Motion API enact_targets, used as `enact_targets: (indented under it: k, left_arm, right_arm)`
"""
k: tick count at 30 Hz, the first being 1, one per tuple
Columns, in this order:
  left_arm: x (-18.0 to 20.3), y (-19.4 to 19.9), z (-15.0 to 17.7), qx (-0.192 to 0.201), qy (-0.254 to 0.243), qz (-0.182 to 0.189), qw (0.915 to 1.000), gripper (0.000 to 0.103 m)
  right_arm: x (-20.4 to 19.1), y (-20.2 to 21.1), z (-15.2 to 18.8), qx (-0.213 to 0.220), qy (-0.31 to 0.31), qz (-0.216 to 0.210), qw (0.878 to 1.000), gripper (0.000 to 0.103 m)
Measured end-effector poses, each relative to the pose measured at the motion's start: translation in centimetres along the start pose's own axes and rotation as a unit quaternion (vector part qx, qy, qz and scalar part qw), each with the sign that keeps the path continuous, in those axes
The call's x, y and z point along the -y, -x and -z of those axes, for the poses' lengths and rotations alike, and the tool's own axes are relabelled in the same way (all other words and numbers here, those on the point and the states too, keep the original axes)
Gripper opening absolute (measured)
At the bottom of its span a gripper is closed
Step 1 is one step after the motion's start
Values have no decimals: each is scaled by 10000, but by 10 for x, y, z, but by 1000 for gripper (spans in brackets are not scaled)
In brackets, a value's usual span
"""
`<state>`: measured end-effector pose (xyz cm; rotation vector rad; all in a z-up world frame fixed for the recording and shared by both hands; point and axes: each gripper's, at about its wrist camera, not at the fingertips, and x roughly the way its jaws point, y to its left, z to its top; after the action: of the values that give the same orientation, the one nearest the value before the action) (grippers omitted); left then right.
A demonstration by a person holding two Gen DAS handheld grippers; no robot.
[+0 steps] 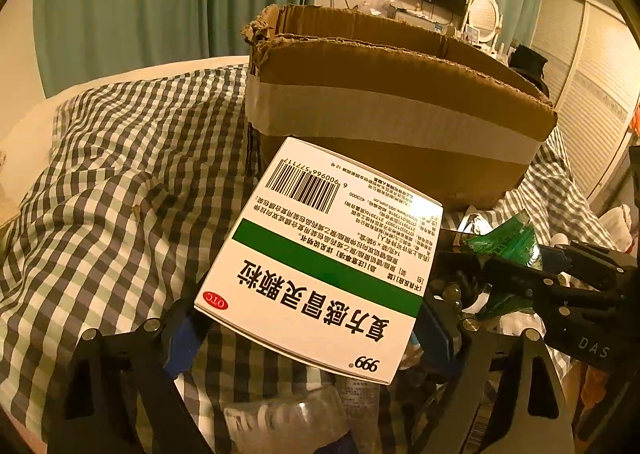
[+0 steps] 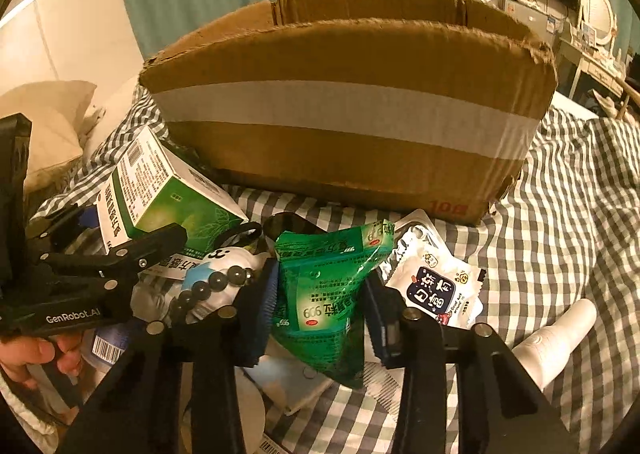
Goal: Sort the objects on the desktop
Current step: 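Grasp the white-and-green medicine box with the left gripper while the right gripper grasps the green packet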
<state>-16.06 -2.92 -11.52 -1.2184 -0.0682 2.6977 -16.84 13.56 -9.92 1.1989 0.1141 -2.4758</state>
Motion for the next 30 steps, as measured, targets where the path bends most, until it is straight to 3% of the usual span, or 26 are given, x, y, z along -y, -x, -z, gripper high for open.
enact_targets:
  k: [10,17,25,30]
  left_arm:
    - [-12,23,-1,412,475,292,9976,90]
    - [-6,38,0,652,434,433,9960,89]
    - [4,59,0,958,344,365,9941,88]
    - [10,79,-5,939,496,163,9942,89]
  right_arm:
    - [-3,28,-2,222,166,363,9990,35]
    - [-15,47,-3,434,215,458,9978,35]
    - [-18,65,3,555,119,501,9971,35]
    - [-17,85,-3,729,36,435,9964,35]
